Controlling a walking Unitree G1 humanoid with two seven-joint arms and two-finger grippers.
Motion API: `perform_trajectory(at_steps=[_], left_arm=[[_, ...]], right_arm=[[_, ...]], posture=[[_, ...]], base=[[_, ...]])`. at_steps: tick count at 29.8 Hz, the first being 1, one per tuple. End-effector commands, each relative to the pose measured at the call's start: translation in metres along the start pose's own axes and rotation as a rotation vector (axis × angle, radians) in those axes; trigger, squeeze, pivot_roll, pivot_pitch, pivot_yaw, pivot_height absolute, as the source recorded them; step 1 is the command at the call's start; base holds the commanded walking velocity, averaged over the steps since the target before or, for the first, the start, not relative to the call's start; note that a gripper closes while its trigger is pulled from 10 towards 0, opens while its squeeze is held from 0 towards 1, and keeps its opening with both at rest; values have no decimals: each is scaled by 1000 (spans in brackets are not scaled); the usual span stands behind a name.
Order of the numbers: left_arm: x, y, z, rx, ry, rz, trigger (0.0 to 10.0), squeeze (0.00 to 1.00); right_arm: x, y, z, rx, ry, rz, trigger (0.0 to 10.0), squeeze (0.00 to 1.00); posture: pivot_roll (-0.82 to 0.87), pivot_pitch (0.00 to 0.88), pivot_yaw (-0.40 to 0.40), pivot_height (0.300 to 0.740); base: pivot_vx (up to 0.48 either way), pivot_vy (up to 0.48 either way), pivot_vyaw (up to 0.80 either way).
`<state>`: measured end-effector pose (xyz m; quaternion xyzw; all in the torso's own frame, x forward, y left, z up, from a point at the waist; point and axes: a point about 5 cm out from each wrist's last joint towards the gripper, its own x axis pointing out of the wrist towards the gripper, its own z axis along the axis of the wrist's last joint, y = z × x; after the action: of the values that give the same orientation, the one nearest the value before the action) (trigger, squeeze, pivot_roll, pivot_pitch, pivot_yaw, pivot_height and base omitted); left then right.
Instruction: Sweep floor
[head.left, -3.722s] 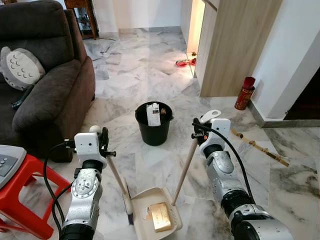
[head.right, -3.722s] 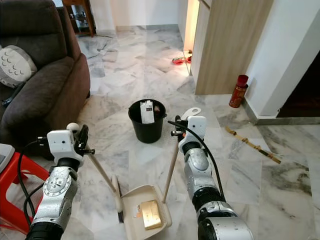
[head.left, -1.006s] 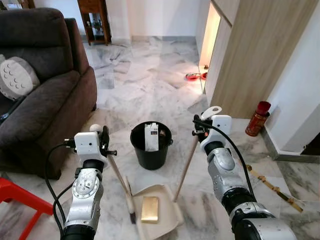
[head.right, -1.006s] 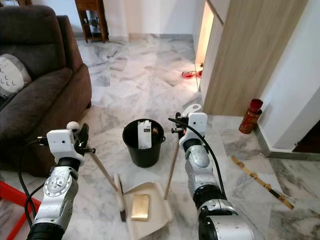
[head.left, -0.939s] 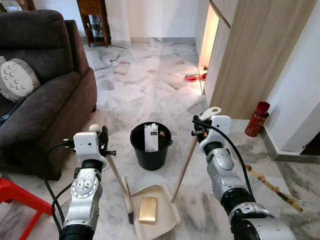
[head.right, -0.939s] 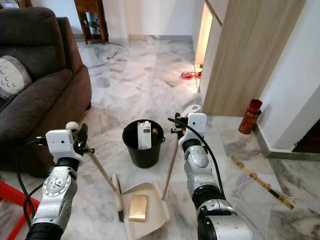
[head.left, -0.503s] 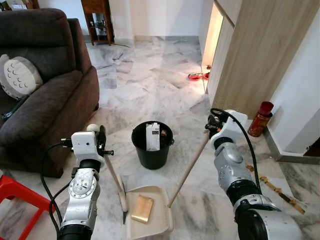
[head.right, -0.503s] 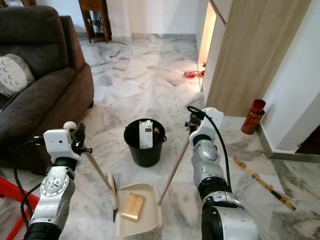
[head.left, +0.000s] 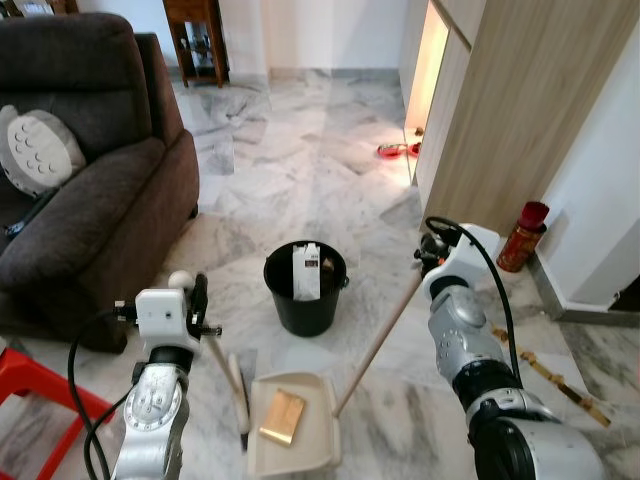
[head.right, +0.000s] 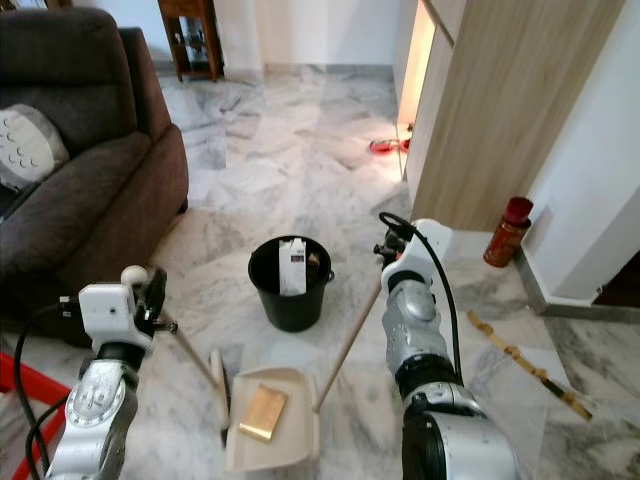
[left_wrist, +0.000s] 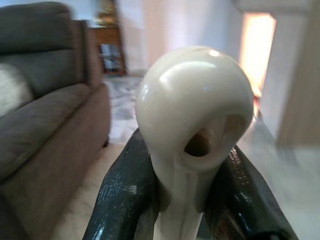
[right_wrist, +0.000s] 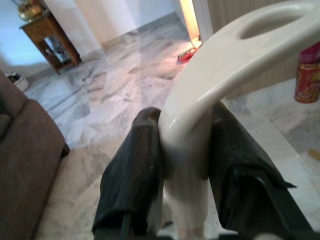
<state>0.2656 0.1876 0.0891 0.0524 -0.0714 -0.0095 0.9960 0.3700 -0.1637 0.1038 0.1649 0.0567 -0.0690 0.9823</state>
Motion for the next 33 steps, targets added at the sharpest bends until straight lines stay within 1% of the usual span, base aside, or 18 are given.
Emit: perform_trajectory(at_steps=[1, 3, 4, 6, 7, 12, 14, 16, 18, 19, 22, 24, 33], left_arm=[[-2, -8, 3, 53, -20, -65, 10000, 0], [-5, -9, 1, 53, -11, -71, 10000, 0], [-7, -10, 0, 69, -4, -84, 10000, 0], [-8, -10, -1, 73, -1, -87, 10000, 0], [-7, -11, -1, 65, 1, -82, 10000, 0], [-5, -14, -2, 60, 2, -85, 10000, 0], [-5, -15, -1, 60, 1, -87, 10000, 0], [-5, -15, -1, 61, 1, -85, 10000, 0], [-5, -15, -1, 60, 0, -84, 10000, 0], [-5, -15, -1, 60, -2, -82, 10000, 0], [-4, -14, -1, 60, -4, -79, 10000, 0], [-4, -14, 0, 61, -5, -76, 10000, 0], [-4, -14, 0, 61, -5, -76, 10000, 0]], right_arm=[[6, 11, 21, 72, -74, 15, 10000, 0], [6, 12, 22, 76, -79, 14, 10000, 0], [6, 15, 24, 84, -84, 21, 10000, 0], [7, 17, 25, 87, -87, 25, 10000, 0], [7, 24, 32, 105, -122, 54, 10000, 0], [7, 37, 52, 156, -209, 129, 10000, 0], [6, 46, 61, 167, -240, 185, 10000, 0], [5, 52, 65, 155, -249, 216, 10000, 0], [5, 54, 66, 161, -257, 225, 10000, 0], [3, 60, 71, 166, -274, 249, 10000, 0], [0, 66, 77, 176, -294, 275, 10000, 0], [-1, 68, 81, 185, -306, 284, 10000, 0], [-1, 68, 81, 185, -306, 284, 10000, 0]], posture=[[15, 0, 13, 740], [16, 0, 13, 740], [16, 0, 13, 740], [18, 0, 12, 740], [17, 0, 11, 740], [14, 0, 11, 740], [14, 0, 11, 740], [13, 0, 8, 740], [13, 0, 8, 740], [16, 0, 6, 740], [19, 0, 4, 740], [19, 0, 4, 740], [19, 0, 4, 740]], base=[[0, 0, 0], [0, 0, 0], [0, 0, 0], [0, 0, 0], [0, 0, 0], [0, 0, 0], [0, 0, 0], [0, 0, 0], [0, 0, 0], [0, 0, 0], [0, 0, 0], [0, 0, 0], [0, 0, 0]])
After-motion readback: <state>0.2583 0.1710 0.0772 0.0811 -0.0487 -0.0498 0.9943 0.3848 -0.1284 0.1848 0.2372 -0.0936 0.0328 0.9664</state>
